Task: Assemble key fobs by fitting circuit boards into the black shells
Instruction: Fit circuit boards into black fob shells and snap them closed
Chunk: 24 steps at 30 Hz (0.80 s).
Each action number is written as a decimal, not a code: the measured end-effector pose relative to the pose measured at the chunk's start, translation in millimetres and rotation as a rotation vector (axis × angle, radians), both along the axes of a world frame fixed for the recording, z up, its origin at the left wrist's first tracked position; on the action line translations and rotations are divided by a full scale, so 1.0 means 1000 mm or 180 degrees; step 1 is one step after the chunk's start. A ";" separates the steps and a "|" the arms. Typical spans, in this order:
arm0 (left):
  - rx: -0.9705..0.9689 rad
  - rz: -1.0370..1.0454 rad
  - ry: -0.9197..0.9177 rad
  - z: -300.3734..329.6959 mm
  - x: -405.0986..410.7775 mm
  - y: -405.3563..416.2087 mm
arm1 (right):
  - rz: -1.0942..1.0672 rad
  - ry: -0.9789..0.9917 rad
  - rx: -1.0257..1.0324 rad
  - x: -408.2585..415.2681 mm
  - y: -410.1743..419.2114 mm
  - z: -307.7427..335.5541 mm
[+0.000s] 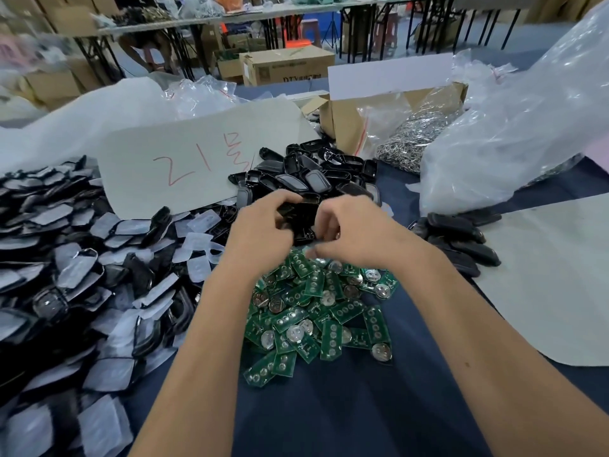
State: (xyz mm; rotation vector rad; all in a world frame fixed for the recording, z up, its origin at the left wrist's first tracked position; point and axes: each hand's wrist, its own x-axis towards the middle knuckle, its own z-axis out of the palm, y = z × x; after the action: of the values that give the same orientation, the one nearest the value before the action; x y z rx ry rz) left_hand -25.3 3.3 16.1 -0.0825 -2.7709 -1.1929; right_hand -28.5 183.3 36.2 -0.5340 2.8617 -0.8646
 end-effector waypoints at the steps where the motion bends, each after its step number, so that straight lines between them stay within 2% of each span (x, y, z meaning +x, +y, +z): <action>1: 0.0185 0.0182 -0.0037 0.000 0.001 -0.003 | 0.0185 -0.0194 0.0359 0.003 -0.004 0.001; 3: 0.0626 0.0509 -0.0161 -0.002 0.002 -0.009 | 0.0462 -0.0473 0.0894 0.008 -0.011 0.000; 7: 0.1443 0.0893 -0.0166 -0.006 0.005 -0.020 | 0.0563 -0.0401 0.0621 0.008 -0.013 0.003; 10: 0.1800 0.1102 -0.0186 -0.010 0.004 -0.034 | 0.0457 -0.0151 -0.0095 -0.001 -0.006 0.007; 13: 0.1927 0.1264 -0.0214 -0.015 0.003 -0.051 | 0.0291 -0.0231 -0.1294 -0.008 -0.011 0.005; 15: 0.2109 0.1364 -0.0286 -0.018 0.003 -0.060 | 0.0132 -0.0134 -0.1862 -0.012 -0.024 0.001; 20: 0.2763 0.1367 -0.0317 -0.019 0.003 -0.074 | -0.0073 -0.0025 -0.2605 -0.027 -0.068 -0.020; 24: 0.3045 0.1383 -0.0330 -0.015 0.000 -0.073 | -0.0312 -0.0150 -0.3034 -0.037 -0.087 -0.036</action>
State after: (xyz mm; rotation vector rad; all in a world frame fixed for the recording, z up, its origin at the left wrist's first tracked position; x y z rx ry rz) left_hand -25.7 -70.2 1.2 0.6323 -1.8311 -2.2070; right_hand -65.0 96.3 0.4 -0.4119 2.2735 -2.2050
